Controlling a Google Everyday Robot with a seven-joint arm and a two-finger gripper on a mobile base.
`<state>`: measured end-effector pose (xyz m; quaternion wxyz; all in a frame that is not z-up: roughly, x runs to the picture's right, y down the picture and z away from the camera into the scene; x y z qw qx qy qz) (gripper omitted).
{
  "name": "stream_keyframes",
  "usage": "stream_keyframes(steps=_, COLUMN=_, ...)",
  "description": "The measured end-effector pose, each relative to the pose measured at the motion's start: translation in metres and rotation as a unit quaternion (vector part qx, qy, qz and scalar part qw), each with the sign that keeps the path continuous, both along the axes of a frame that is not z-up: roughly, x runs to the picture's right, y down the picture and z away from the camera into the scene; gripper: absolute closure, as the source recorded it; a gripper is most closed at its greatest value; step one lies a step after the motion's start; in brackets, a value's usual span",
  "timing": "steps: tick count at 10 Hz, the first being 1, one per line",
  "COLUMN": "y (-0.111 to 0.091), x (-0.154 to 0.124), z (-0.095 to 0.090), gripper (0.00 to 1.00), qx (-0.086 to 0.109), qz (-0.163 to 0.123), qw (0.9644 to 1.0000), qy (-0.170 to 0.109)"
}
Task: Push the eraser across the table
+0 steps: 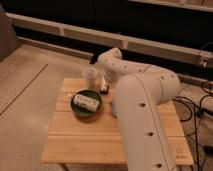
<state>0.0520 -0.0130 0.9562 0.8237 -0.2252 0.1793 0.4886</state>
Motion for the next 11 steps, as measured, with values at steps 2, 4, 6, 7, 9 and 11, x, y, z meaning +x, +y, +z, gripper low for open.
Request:
stream_keyframes(steps=2, y=0.001, x=-0.017, z=0.004, gripper=1.00, qx=-0.002, qz=-0.016, qw=0.9998, qy=-0.014)
stream_keyframes(steps=4, y=0.012, x=-0.061, z=0.014, gripper=1.00, qx=-0.017, qz=-0.054, qw=0.9973, qy=-0.047)
stream_keyframes(steps=6, y=0.016, x=-0.082, z=0.019, gripper=1.00, qx=-0.027, qz=-0.078, qw=0.9950, qy=-0.056)
stream_keyframes(steps=7, y=0.012, x=-0.087, z=0.021, gripper=1.00, qx=-0.024, qz=-0.091, qw=0.9943, qy=-0.050)
stream_keyframes(steps=9, y=0.000, x=-0.083, z=0.019, gripper=1.00, qx=-0.014, qz=-0.097, qw=0.9947, qy=-0.030)
stream_keyframes(steps=11, y=0.001, x=-0.082, z=0.016, gripper=1.00, qx=-0.018, qz=-0.090, qw=0.9956, qy=-0.019)
